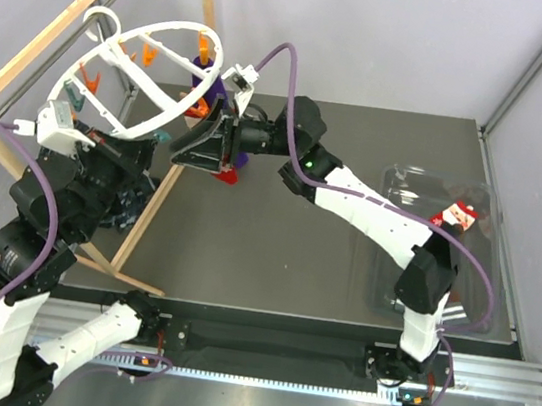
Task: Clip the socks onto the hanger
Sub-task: Open the clamp at the hanger.
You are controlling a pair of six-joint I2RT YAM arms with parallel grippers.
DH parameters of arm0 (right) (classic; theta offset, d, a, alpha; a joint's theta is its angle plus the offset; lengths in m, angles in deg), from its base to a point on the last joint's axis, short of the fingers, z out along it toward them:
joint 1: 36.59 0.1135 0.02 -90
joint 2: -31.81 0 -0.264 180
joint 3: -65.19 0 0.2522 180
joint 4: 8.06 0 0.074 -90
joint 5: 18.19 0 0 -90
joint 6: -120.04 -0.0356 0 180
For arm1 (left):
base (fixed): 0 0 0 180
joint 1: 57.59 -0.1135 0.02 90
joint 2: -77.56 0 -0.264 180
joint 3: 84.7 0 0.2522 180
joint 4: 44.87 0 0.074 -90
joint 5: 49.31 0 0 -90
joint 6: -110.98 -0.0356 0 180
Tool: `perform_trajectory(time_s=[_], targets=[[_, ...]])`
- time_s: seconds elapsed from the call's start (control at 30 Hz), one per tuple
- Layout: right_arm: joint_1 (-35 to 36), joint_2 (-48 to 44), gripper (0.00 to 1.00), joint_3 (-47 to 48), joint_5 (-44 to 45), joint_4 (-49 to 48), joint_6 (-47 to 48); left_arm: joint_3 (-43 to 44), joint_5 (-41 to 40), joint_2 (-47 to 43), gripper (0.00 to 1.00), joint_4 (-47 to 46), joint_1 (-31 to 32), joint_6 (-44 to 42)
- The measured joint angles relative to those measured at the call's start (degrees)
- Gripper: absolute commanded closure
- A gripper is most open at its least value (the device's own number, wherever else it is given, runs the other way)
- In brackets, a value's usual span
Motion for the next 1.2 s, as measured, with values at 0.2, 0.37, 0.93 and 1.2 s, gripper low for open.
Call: perform_trajectory(time_s=[0.2,0.37,0.93,1.2], targets=[[0.0,3.34,0.55,1.75,1.14,-2.25,-0.04,0.59,0.44,-0.39,1.0,0.24,0.0,0.37],[0.0,3.69,0.55,3.37,2.29,-2.25,0.87,1.29,0.55,-0.7,1.0,0.57,0.0,0.57],[0.0,7.67,0.62,8.41,2.34,-5.9,0.59,1.36,0.83,-1.07,1.0,1.68,-0.02,1.46],[0.0,8.68,0.65,8.33,-0.02,-12.28,-1.84,1.49,1.4,-1.25,1.0,1.68,0.0,1.92]])
